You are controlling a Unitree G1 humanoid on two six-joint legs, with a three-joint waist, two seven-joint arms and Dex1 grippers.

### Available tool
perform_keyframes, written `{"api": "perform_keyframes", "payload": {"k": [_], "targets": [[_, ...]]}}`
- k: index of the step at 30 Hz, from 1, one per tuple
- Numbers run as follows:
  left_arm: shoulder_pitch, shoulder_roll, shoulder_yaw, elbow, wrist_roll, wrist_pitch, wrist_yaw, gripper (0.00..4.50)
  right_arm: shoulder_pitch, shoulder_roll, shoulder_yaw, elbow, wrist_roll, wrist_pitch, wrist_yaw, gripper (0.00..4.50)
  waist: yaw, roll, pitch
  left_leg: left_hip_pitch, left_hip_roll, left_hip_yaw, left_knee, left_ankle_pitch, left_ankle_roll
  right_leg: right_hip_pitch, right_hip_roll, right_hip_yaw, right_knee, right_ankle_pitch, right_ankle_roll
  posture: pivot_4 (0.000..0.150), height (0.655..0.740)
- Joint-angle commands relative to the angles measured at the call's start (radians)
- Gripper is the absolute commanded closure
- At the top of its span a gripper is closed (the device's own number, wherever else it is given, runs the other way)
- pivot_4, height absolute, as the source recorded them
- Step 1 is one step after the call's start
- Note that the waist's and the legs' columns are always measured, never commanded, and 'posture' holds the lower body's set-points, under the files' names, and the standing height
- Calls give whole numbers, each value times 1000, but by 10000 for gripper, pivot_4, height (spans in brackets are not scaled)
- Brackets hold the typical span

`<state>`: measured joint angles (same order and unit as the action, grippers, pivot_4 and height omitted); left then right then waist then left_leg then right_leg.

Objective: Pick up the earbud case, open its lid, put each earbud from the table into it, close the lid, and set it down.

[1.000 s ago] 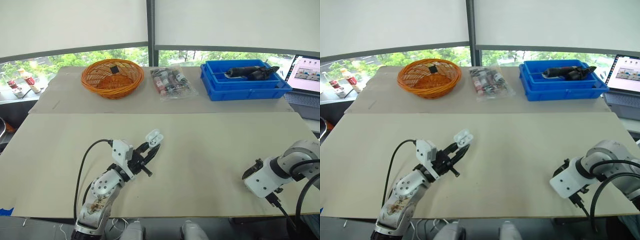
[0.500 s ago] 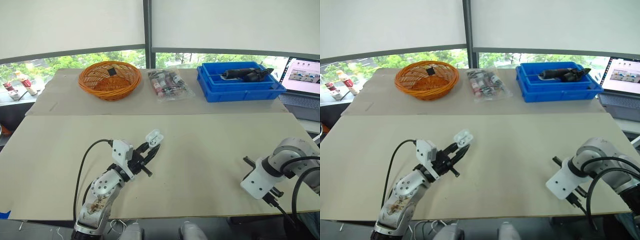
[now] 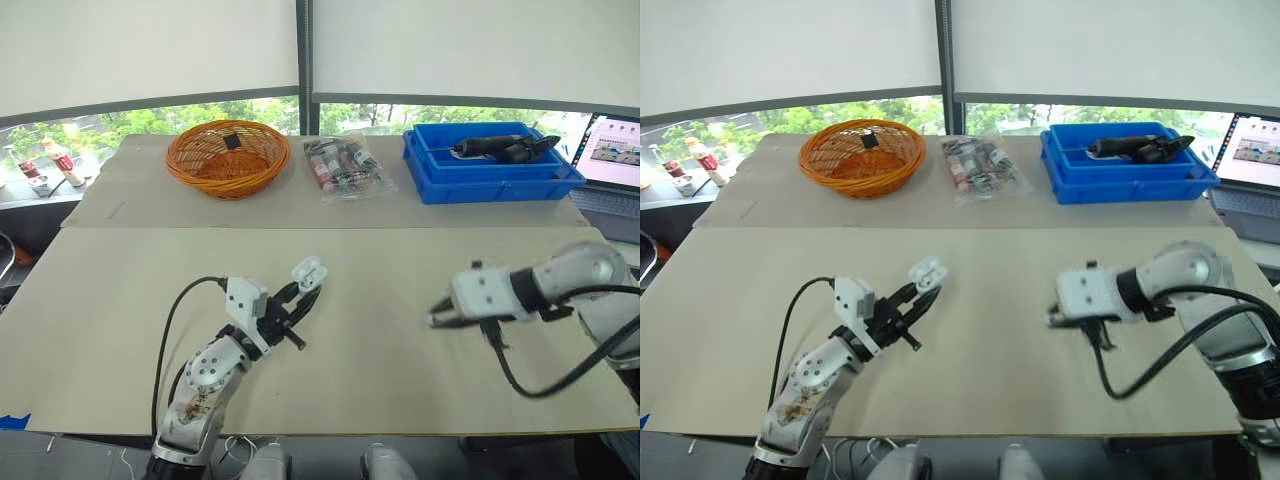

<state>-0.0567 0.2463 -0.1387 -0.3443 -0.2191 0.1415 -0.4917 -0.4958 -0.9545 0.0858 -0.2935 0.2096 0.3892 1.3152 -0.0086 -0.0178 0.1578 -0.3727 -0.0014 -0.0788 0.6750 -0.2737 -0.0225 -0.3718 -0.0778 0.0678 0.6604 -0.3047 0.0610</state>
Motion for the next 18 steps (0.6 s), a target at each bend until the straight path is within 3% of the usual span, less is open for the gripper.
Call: {"api": "perform_keyframes", "payload": {"k": [1,5,9,18], "targets": [[-34,-11,4,-10,-22,-2,-4,38905,-19,168,-120,-139,189,257,-226,41456,1,0,0,0,0,-1,0,0,0,0,0,-1,0,0,0,1500,7400],[-61,-16,-16,-29,-68,37,-41,38905,2,414,-178,-241,271,362,-492,41456,2,0,0,-9,0,-1,2,0,0,-10,0,0,4,0,0,1500,7400],[-82,-16,-25,-46,-97,72,-59,38905,47,551,-164,-294,288,354,-633,41456,4,0,0,-17,-1,-1,4,1,-2,-18,0,0,7,1,1,1500,7400],[-122,-12,-3,-39,-126,104,-65,38905,107,617,-17,-214,119,97,-706,41456,-7,0,0,-15,-1,0,3,1,-2,-18,1,0,8,1,1,1500,7400]]}}
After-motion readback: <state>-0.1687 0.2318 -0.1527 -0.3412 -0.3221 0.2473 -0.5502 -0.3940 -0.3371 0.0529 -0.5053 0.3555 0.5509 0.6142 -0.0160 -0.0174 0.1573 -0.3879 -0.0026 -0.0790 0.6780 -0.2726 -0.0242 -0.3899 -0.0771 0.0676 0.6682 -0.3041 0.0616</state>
